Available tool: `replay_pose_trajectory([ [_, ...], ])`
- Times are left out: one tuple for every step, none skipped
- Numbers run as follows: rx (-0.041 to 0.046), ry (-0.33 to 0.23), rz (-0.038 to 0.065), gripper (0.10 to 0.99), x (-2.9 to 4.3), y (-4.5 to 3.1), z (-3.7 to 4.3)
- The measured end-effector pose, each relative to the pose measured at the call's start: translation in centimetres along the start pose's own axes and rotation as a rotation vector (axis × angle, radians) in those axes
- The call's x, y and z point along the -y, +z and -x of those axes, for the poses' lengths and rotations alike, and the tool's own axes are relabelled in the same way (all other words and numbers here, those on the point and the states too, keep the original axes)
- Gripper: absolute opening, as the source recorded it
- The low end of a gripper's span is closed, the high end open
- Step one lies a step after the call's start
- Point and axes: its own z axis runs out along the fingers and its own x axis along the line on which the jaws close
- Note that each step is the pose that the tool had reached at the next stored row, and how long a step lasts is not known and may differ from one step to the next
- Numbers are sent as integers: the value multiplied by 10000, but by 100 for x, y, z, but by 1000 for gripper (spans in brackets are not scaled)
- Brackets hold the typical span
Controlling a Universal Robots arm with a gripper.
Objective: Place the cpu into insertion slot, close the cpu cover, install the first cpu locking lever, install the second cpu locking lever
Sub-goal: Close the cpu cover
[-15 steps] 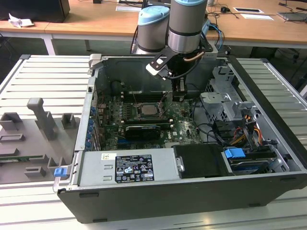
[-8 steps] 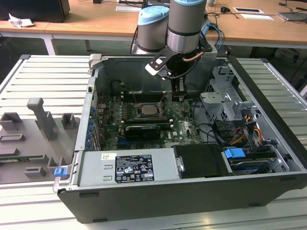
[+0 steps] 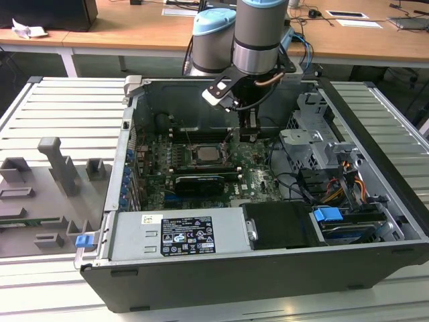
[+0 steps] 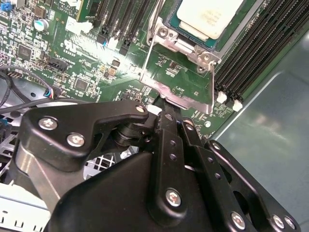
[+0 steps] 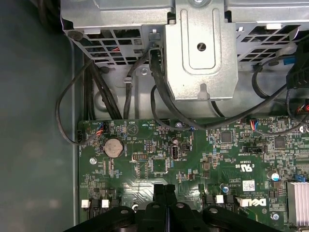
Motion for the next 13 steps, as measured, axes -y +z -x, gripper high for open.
replay_pose_trajectory([
  [0,0,0,106,4,0,0],
  [0,0,0,106,7,0,0],
  [0,0,0,106,15,-1,0],
  [0,0,0,106,19,-1,0],
  [-1,0,0,106,26,-1,1],
  [-1,0,0,106,31,-2,1],
  [-1,1,0,106,36,-2,1],
  [0,0,0,106,40,-2,1],
  [0,0,0,106,46,-3,1],
  [0,0,0,106,50,-3,1],
  [-1,0,0,106,56,-3,1],
  [0,0,0,106,61,-3,2],
  [-1,0,0,106,66,-4,2],
])
